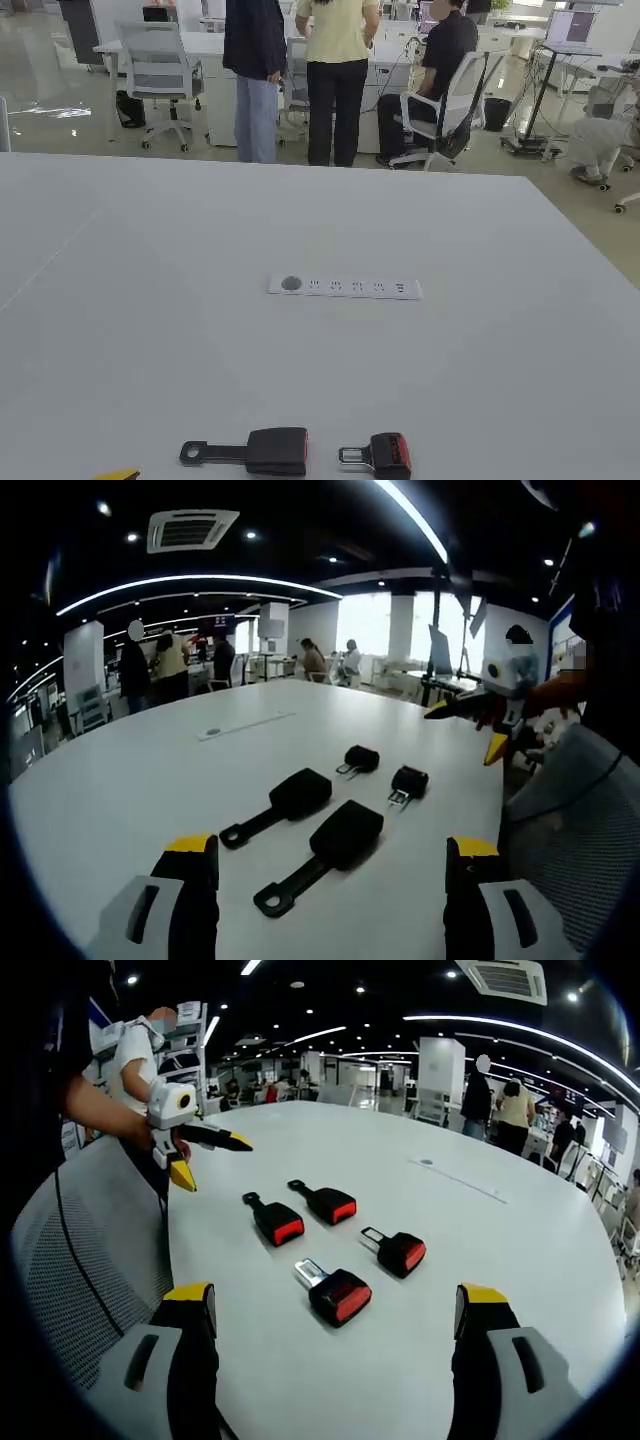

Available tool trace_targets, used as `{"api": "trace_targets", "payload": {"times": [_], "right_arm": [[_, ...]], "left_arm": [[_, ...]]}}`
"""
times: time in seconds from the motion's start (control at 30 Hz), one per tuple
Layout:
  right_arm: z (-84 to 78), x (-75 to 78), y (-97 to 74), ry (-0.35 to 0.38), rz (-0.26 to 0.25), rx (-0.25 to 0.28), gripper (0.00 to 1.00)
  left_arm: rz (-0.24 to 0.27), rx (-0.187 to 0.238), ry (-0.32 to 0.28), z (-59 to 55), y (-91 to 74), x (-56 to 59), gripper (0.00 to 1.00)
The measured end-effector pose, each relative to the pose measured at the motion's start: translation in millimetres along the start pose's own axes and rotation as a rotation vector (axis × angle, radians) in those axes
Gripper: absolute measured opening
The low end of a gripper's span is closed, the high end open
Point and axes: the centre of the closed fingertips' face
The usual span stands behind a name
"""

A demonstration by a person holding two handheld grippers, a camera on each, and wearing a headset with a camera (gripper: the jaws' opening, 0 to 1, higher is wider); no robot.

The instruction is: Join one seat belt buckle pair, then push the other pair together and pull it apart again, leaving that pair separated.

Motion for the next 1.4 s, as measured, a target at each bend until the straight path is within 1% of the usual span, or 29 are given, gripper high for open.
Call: {"api": "trace_targets", "payload": {"times": [0.17, 0.37, 0.7, 0.83, 1.17, 1.3, 1.4], "right_arm": [[0.6, 0.0, -0.1, -0.001, 0.000, 0.001, 0.99], [1.4, -0.8, 0.0, 0.000, -0.001, 0.000, 0.99], [2.3, -0.5, -0.3, 0.001, -0.001, 0.001, 0.99], [2.1, 0.4, -0.4, 0.002, -0.002, 0.002, 0.99], [2.2, -1.1, -0.6, 0.005, -0.001, 0.003, 0.99], [2.0, -0.6, -1.1, 0.007, -0.003, 0.001, 0.99], [1.9, 0.2, -1.3, 0.007, -0.005, 0.002, 0.99]], "left_arm": [[0.000, 0.004, 0.000, -2.1, 0.2, -3.2, 0.96], [-0.002, 0.004, -0.002, -4.2, 0.5, -4.6, 0.96], [-0.006, 0.002, 0.002, -2.1, -0.3, -1.5, 0.97], [-0.006, 0.002, 0.003, 1.2, -0.9, 1.5, 0.97], [-0.013, 0.001, 0.002, 1.6, -1.4, 3.6, 0.98], [-0.014, 0.001, 0.003, 0.2, -1.3, 2.8, 0.99], [-0.015, 0.003, 0.002, 1.6, -1.4, 3.8, 0.99]]}}
Point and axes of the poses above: the centre of the closed fingertips' face, and the gripper's own axes: y roughly forward along the fingers, x roughly to its right, z roughly out of its top, and after that the axes turned 2 degrees about -y, right-handed
